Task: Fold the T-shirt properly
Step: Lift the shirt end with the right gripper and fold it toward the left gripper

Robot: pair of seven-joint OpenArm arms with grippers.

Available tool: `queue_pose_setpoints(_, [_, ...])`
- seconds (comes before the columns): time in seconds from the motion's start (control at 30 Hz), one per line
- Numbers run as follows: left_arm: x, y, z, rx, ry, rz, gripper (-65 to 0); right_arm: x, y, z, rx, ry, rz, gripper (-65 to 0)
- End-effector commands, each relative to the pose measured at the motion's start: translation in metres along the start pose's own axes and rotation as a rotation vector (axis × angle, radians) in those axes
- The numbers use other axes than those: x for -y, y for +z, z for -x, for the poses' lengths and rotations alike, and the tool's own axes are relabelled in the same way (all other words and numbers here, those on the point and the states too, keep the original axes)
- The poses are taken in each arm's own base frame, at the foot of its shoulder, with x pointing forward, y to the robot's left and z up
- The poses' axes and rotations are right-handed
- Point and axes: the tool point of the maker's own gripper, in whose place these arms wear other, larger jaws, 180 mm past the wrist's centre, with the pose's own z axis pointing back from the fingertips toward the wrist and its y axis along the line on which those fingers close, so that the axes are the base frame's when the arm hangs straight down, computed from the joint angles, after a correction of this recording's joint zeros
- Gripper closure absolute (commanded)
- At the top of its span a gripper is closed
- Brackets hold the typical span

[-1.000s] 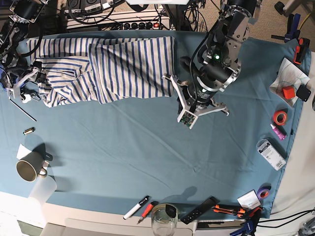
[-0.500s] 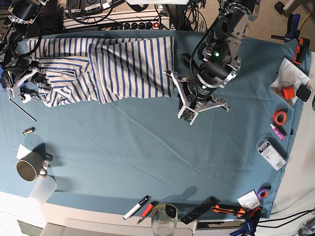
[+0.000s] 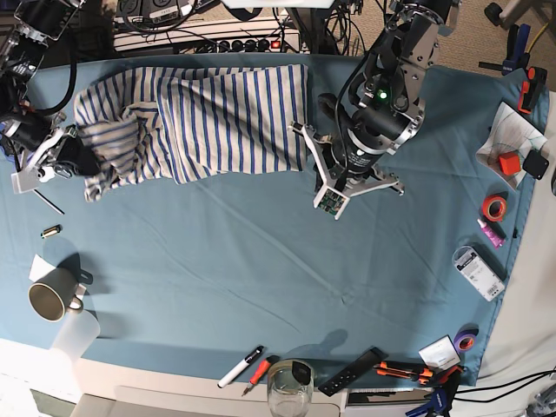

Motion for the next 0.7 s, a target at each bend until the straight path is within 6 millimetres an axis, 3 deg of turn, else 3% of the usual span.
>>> queue_pose_setpoints(0.0, [-0.001, 0.004, -0.009, 0.03, -0.001, -0.006, 0.0, -0.01, 0.007, -0.025, 0.071, 0.041, -0.038, 0.0])
queue_pose_setpoints(0.33, [-0.013, 0.019, 0.011, -0.015, -0.055, -0.118, 0.0, -0.045, 0.001, -0.037, 0.057, 0.183, -0.08, 0.0])
queue_pose_setpoints(0.67, [-0.018, 0.036, 0.02, -0.026, -0.067, -0.184, 0.0, -0.095, -0.05, 0.014, -0.149, 0.202, -0.284, 0.0])
